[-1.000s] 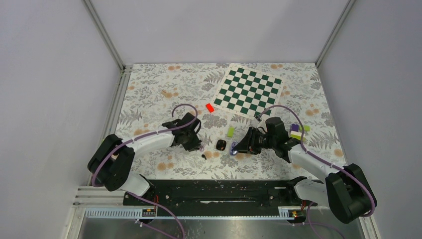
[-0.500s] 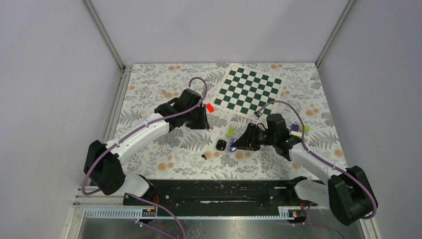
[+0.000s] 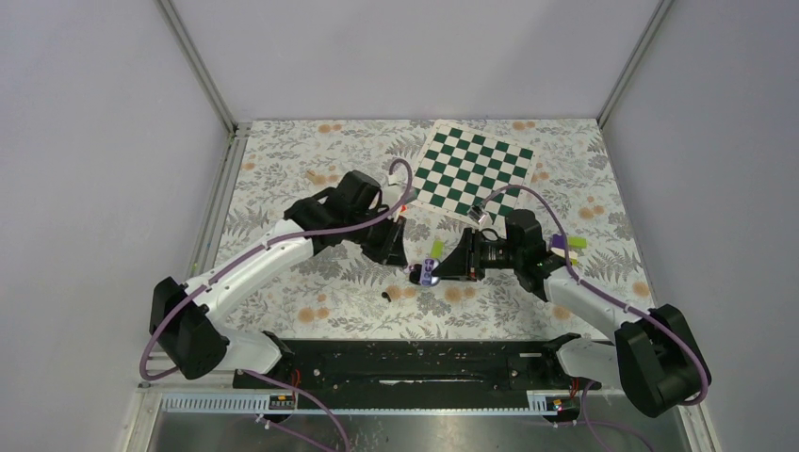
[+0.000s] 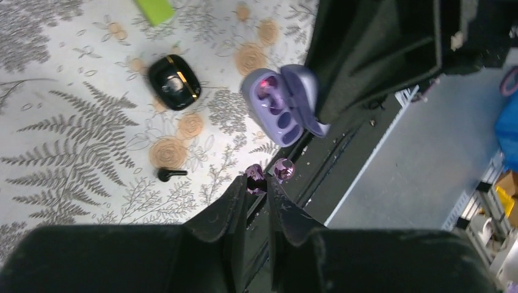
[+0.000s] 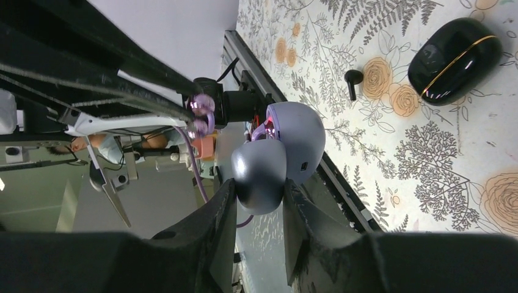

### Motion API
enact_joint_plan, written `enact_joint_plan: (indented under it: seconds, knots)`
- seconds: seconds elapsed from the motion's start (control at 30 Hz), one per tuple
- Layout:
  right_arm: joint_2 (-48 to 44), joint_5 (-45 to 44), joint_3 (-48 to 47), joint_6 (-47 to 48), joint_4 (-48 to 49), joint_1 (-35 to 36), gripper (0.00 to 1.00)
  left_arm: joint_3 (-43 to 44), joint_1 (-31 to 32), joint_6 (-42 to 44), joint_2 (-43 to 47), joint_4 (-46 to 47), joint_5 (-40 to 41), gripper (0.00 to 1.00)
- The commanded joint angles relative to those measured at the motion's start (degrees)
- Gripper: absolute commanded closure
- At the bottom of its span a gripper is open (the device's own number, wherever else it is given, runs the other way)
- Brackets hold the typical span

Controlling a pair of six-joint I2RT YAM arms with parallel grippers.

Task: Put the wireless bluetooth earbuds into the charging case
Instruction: Place the earbud in the charging case.

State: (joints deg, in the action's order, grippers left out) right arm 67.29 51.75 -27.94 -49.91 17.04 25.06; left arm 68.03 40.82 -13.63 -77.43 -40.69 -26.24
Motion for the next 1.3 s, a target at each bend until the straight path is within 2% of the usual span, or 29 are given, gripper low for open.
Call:
enact_joint_plan:
  seconds: [0.0, 0.2, 0.6, 0.7, 0.8, 1.03, 1.27]
  knots:
    - [0.4, 4.7, -2.8, 0.3, 2.8, 0.0, 1.00, 4.1, 3.1, 5.3, 0.5, -1.3, -3.8, 1.00]
    - [3.2, 9.8, -1.8, -5.3, 10.7, 0.0, 1.00, 6.3, 6.3, 7.6, -0.8, -3.1, -1.5, 1.00]
    - [2.5, 7.4, -1.4, -3.5, 8.3, 0.0, 1.00, 5.7, 6.8, 5.5, -1.4, -2.3, -0.8, 1.00]
    - [1.9, 5.0, -1.3, -3.6, 7.3, 0.0, 1.00, 5.2, 6.7, -1.6, -1.5, -0.4, 6.5, 1.00]
    - [1.1, 2.1, -0.9, -3.6, 6.2, 0.0, 1.00, 3.7, 6.2, -15.0, -1.5, 1.8, 11.2, 1.00]
    - [-0.3, -0.3, -0.3, -4.0, 6.1, 0.0, 1.00, -4.5, 5.4, -34.5, 2.8, 13.9, 5.5, 1.00]
    - [-2.5, -0.5, 1.7, -5.4, 7.9, 0.0, 1.00, -9.7, 2.9, -41.0, 5.7, 19.2, 1.9, 1.00]
